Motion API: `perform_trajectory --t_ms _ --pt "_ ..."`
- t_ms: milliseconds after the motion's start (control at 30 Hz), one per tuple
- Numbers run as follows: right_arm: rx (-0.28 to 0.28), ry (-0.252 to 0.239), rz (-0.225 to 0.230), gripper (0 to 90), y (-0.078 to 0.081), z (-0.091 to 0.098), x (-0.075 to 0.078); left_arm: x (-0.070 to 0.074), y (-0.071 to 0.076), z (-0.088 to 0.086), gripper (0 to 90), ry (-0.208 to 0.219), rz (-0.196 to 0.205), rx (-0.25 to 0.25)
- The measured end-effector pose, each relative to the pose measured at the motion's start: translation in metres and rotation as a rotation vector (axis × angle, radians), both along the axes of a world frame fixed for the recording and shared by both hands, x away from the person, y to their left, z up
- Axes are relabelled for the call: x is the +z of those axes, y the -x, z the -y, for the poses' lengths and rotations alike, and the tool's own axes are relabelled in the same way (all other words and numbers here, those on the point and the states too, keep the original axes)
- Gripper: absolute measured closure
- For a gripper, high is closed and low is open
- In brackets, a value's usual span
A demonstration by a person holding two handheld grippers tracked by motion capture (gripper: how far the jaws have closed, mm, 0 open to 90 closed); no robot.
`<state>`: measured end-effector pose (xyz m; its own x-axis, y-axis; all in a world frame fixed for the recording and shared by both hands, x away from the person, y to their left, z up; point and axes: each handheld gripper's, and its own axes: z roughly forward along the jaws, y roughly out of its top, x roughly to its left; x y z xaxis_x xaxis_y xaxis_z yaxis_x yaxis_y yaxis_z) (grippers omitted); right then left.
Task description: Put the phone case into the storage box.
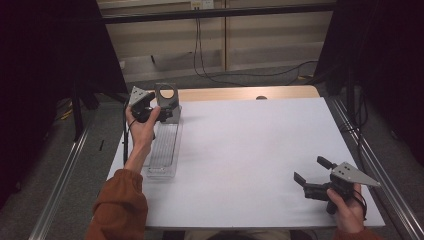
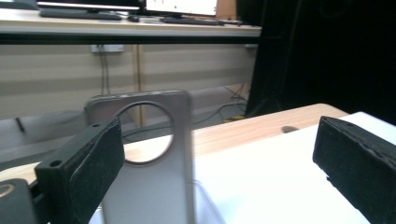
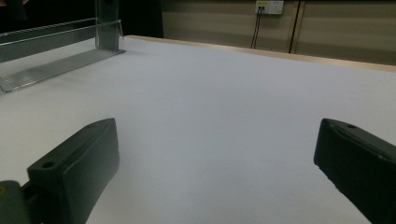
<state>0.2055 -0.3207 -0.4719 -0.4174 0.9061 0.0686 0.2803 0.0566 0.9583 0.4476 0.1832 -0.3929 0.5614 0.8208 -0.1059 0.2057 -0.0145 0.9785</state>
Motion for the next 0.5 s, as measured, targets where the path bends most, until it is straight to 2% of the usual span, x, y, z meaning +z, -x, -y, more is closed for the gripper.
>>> perform_trajectory --t_ms 100,167,200,267,300,367,400,467,500 --pt "0.004 -0.005 0.002 0.0 -0.001 -0.001 0.0 0.002 0.005 0.005 2.3 -0.021 0.003 -0.015" --pt "0.002 -0.003 0.005 0.0 -0.001 -0.001 0.0 0.002 0.008 0.007 2.3 -0.013 0.01 -0.015" --pt "0.004 -0.001 0.003 0.0 -0.001 -0.001 0.0 0.002 0.009 0.007 2.3 -0.023 0.013 -0.02" --pt "0.008 0.006 0.003 0.0 0.0 0.0 0.0 0.002 0.013 0.007 2.3 -0.018 0.005 -0.027" --pt "0.008 0.007 0.004 0.0 0.001 0.0 0.001 0.001 0.014 0.008 2.3 -0.001 0.009 -0.033" --pt "0.003 0.007 0.004 0.0 0.001 -0.001 0.001 0.001 0.02 0.009 2.4 -0.011 0.001 -0.03" --pt "0.002 0.005 0.005 0.0 0.001 -0.001 0.001 0.001 0.022 0.011 2.4 0.0 0.01 -0.041" --pt "-0.001 0.01 0.011 0.0 0.001 -0.001 0.001 0.002 0.028 0.012 3.1 -0.013 0.019 -0.058" --pt "-0.002 0.011 0.009 0.0 0.001 -0.001 0.002 0.002 0.031 0.013 3.1 -0.007 0.026 -0.062"
